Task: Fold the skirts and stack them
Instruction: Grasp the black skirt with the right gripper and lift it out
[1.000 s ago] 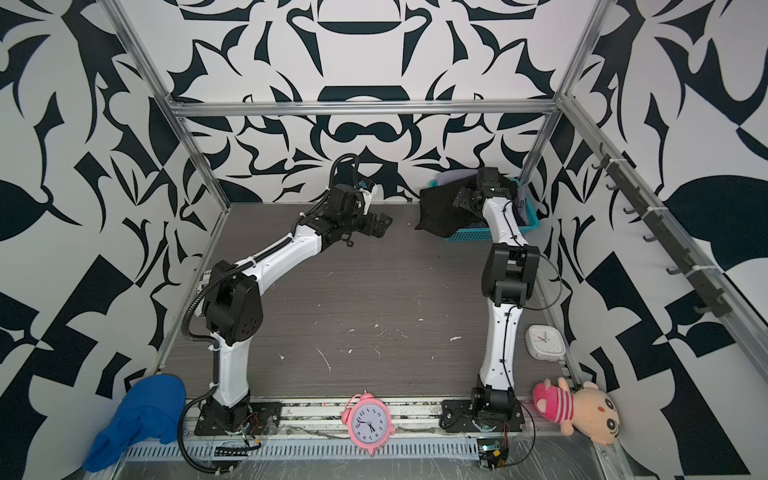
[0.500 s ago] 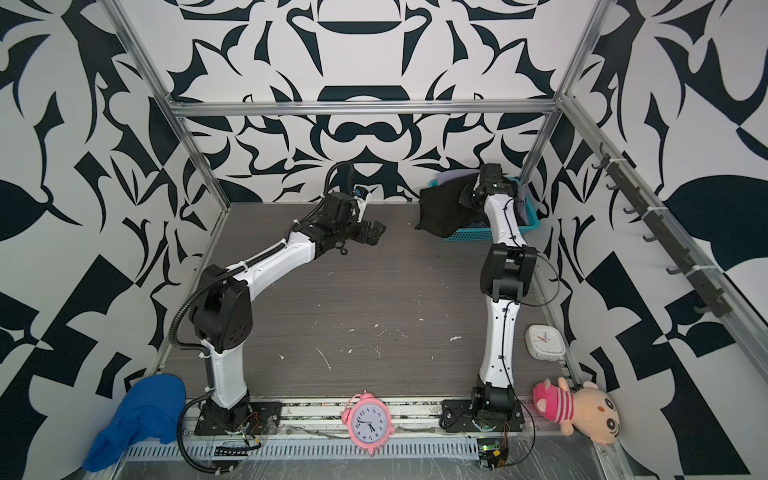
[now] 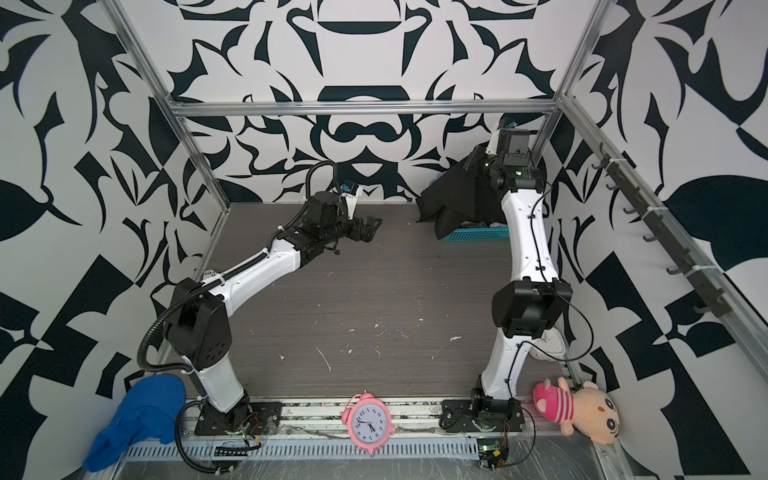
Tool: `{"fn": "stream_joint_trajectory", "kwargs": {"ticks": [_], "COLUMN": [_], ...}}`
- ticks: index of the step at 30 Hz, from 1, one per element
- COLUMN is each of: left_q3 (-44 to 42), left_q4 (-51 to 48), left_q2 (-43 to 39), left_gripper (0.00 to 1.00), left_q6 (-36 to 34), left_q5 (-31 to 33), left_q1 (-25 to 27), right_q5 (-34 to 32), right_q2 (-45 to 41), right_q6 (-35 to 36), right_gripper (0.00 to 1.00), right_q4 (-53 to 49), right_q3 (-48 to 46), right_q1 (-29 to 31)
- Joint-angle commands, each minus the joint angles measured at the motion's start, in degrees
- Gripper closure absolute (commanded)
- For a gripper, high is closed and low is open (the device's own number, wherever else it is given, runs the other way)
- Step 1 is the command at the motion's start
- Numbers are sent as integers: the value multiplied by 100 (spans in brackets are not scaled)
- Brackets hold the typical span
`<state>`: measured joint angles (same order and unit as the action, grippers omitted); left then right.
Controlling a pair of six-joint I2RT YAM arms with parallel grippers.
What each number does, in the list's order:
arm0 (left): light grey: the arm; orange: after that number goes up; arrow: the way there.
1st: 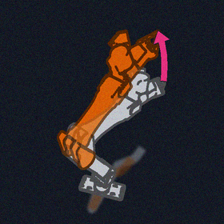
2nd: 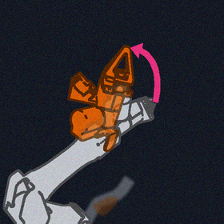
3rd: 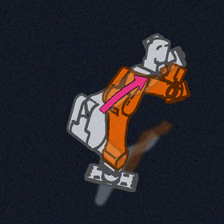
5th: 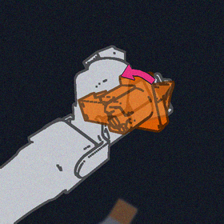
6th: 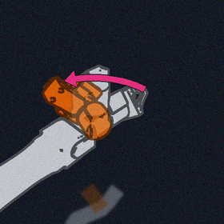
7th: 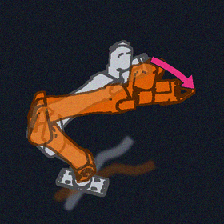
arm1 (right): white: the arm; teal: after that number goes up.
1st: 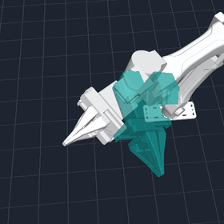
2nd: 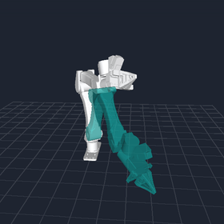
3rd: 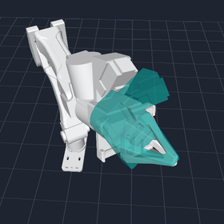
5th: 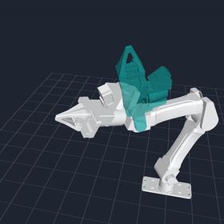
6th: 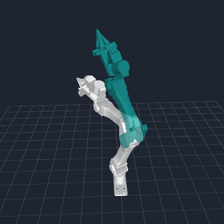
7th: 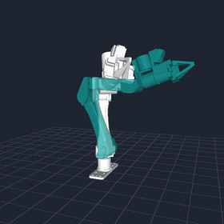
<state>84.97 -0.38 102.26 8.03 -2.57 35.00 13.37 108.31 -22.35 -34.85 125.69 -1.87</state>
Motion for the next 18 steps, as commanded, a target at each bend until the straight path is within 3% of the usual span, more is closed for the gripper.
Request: {"fn": "stream_joint_trajectory", "kwargs": {"ticks": [1,9,12,18], "left_q3": [-182,-709,-847,-1659], "left_q4": [240,1050,1231,1966], "left_q2": [-246,-608,-755,-1101], "left_gripper": [1,6,13,14], "left_q6": [-27,-37,-73,-109], "left_q5": [-341,-1020,-1240,-1417], "left_q1": [15,19,24,18], "right_q5": [-73,-296,-407,-713], "right_q2": [-406,-1277,-1663,-2093], "right_q6": [123,211,144,-268], "right_gripper": [100,100,100,100], "right_q4": [229,452,811,1941], "right_q3": [-155,-592,-1096,-2630], "right_q1": [373,1169,1486,2091]}}
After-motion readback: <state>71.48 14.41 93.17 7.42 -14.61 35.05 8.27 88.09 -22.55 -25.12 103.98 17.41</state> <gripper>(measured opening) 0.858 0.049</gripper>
